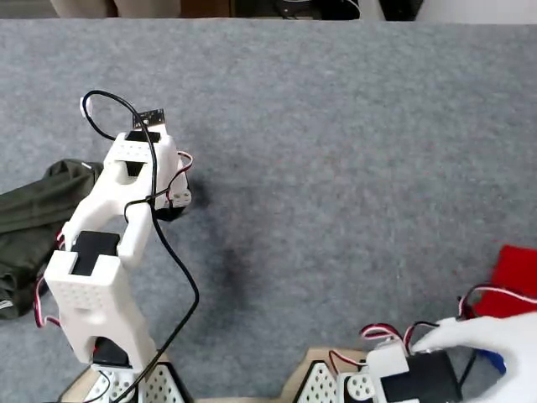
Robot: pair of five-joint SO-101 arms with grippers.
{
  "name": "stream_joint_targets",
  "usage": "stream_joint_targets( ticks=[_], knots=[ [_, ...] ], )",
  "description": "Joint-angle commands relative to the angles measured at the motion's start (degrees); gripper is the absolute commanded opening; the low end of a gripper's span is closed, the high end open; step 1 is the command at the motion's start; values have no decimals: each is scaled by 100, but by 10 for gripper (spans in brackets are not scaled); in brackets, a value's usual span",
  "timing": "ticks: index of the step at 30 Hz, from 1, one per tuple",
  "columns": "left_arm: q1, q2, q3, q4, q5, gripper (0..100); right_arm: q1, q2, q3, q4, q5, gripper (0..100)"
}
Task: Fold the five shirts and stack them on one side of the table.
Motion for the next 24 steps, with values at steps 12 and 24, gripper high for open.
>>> stream_joint_targets(
  ticks=[12, 24],
  knots=[
    [-211, -92, -62, -308, 26, 20, 1059, -303, -980, 413, 44, 6],
    [-211, -92, -62, -308, 26, 20, 1587, -295, -1033, 404, 53, 6]
  ],
)
